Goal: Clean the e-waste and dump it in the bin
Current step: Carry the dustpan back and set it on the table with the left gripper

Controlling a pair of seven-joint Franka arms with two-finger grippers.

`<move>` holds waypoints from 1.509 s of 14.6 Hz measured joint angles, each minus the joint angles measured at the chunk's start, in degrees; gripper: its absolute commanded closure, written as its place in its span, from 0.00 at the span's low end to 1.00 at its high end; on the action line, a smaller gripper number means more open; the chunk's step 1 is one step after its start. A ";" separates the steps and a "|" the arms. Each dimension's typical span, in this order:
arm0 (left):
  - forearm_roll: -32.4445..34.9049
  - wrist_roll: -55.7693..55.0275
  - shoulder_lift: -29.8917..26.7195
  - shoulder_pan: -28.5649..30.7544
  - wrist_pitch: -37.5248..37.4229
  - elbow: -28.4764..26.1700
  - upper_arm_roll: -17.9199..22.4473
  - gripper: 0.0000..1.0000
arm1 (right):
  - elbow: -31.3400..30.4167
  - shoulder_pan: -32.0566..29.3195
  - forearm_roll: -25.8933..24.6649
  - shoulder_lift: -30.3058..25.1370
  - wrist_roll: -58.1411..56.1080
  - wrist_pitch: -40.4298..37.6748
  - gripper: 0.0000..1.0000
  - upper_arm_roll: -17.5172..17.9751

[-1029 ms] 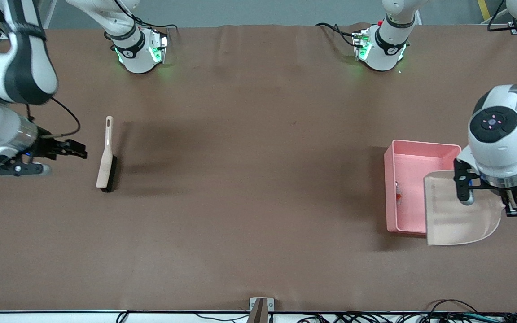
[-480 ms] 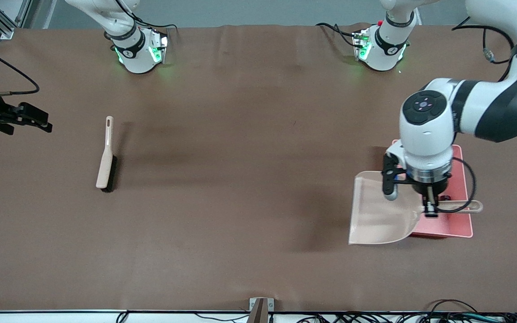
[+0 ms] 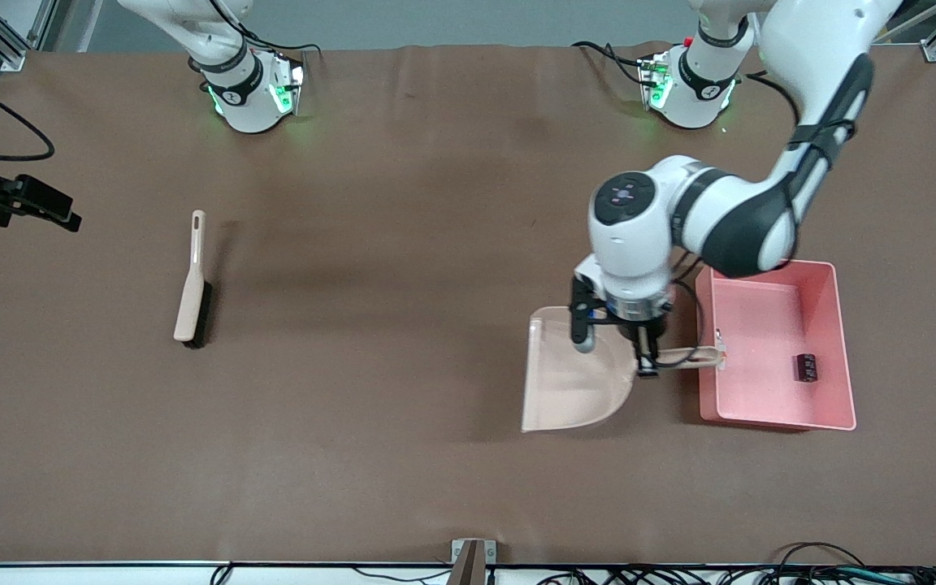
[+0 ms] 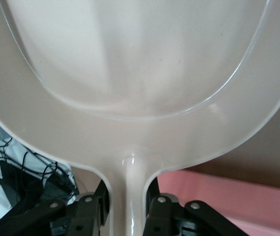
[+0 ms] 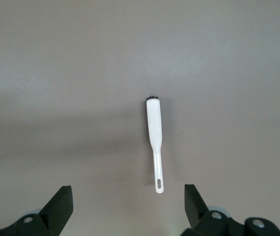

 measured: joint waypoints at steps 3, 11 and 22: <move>0.00 -3.41 3.05 -2.40 -0.32 0.06 0.10 0.98 | 0.85 0.87 -0.02 0.08 0.40 -1.68 0.00 -0.03; -1.91 -11.96 10.69 -6.75 -0.32 0.11 0.10 0.98 | 1.00 1.96 -2.45 0.32 0.46 -2.95 0.00 -2.63; -2.49 -15.08 12.37 -9.22 -0.72 -2.77 0.26 0.90 | 1.05 3.26 -2.76 0.55 0.50 3.29 0.00 -3.18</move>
